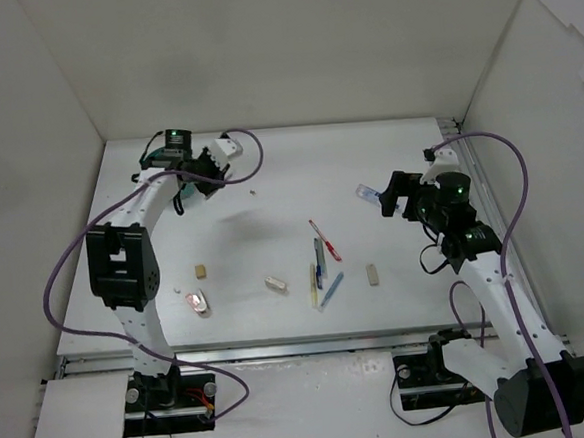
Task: Sort the stationery into containers
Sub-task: Pick up the pen from the center of the board, then place the pen in the storage box.
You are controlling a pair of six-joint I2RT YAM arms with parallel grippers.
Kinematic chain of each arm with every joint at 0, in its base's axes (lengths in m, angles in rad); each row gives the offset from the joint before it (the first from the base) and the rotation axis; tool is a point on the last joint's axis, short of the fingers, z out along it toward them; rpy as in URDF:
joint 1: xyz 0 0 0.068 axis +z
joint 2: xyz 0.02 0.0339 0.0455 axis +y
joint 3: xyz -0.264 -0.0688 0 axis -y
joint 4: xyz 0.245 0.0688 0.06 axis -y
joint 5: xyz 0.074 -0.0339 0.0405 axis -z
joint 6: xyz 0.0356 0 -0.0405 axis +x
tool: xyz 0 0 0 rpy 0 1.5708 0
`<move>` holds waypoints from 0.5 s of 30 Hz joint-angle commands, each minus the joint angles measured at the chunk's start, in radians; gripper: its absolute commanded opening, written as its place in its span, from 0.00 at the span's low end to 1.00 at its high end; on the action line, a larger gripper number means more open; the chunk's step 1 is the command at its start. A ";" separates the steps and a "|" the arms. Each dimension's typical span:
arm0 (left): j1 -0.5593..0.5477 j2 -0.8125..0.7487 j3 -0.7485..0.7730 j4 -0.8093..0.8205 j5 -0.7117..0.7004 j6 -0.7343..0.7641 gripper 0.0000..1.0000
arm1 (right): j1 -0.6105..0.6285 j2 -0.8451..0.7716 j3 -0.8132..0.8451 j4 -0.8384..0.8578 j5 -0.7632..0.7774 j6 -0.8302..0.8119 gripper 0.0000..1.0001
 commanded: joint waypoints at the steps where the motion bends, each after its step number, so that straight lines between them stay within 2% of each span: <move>1: 0.075 -0.161 0.003 0.274 0.060 -0.315 0.00 | -0.001 -0.055 0.003 0.049 0.042 -0.013 0.98; 2: 0.107 -0.175 0.002 0.296 0.036 -0.353 0.00 | 0.000 -0.071 0.000 0.050 0.060 -0.013 0.98; 3: 0.125 -0.205 -0.018 0.396 0.005 -0.422 0.00 | -0.002 -0.074 -0.001 0.056 0.068 -0.019 0.98; 4: 0.144 -0.219 -0.034 0.451 -0.025 -0.553 0.00 | 0.002 -0.078 -0.010 0.059 0.077 -0.019 0.98; 5: 0.162 -0.235 -0.058 0.515 -0.124 -0.629 0.00 | -0.001 -0.082 -0.015 0.067 0.092 -0.016 0.98; 6: 0.200 -0.259 -0.110 0.643 -0.174 -0.701 0.00 | 0.002 -0.080 -0.020 0.087 0.097 -0.014 0.98; 7: 0.220 -0.265 -0.121 0.678 -0.216 -0.835 0.00 | 0.000 -0.079 -0.026 0.095 0.099 -0.016 0.98; 10: 0.285 -0.269 -0.138 0.742 -0.306 -0.999 0.00 | 0.000 -0.066 -0.026 0.109 0.111 -0.017 0.98; 12: 0.299 -0.270 -0.185 0.828 -0.317 -1.036 0.01 | 0.000 -0.066 -0.020 0.112 0.112 -0.023 0.98; 15: 0.299 -0.259 -0.227 0.888 -0.427 -1.085 0.01 | -0.002 -0.071 -0.021 0.112 0.117 -0.031 0.98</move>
